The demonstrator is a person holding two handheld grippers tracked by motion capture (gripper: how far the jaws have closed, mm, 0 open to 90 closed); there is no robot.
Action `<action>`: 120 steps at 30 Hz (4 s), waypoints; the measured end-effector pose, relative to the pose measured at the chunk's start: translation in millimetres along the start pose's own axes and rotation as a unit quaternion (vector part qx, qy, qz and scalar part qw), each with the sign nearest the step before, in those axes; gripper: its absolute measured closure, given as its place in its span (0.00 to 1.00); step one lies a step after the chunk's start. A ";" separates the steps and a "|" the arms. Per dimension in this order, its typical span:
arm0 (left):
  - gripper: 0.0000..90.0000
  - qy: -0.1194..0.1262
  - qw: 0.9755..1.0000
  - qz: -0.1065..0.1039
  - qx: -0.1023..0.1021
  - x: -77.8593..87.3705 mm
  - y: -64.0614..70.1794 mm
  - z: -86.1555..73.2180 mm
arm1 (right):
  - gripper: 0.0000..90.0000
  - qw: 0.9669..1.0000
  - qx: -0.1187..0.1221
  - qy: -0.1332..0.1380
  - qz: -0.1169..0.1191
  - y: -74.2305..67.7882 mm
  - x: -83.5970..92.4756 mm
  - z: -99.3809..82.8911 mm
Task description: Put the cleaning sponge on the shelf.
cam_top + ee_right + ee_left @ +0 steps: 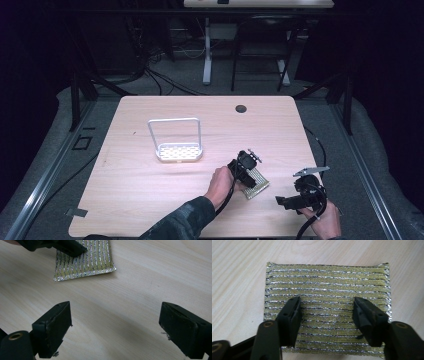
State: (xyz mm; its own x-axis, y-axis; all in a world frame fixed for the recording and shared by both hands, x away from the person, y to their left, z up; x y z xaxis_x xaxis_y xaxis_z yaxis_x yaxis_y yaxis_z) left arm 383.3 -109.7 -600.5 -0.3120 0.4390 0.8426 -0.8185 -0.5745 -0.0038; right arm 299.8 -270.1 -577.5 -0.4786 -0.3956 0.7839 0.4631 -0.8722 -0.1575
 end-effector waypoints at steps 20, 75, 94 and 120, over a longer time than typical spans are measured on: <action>0.97 0.049 0.999 0.014 0.008 1.8 0.5 -6.4 | 0.14 1.000 0.005 -0.002 -0.006 0.6 0.5 -0.3; 1.00 0.108 0.993 0.013 -0.046 85.1 -19.3 -45.6 | 0.14 1.000 0.009 -0.001 -0.010 1.1 1.8 -0.7; 1.00 0.125 0.990 0.009 -0.060 119.2 -33.2 -69.8 | 0.14 1.000 0.012 0.005 -0.011 0.1 1.3 -0.2; 1.00 0.133 0.991 0.009 -0.030 136.8 -45.9 -108.5 | 0.13 1.000 0.017 -0.001 -0.011 -1.8 -0.5 -0.8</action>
State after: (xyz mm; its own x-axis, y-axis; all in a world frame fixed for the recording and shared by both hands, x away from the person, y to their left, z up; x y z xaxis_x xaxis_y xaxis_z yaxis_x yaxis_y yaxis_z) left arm 325.9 51.6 -543.4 -0.4365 0.5997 0.6707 -0.8365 -0.5451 -0.0570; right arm 298.6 -268.7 -578.0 -0.4872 -0.3767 0.7878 0.4787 -0.8698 -0.1199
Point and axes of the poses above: each handheld gripper's, and its own axes: x roughly backward along the jaws, z roughly out of its top, y roughly to its right, the point moved 6 cm from there along -x, roughly forward along the jaws, and after that the axes turned 5 degrees about y, right-handed, at the moved point
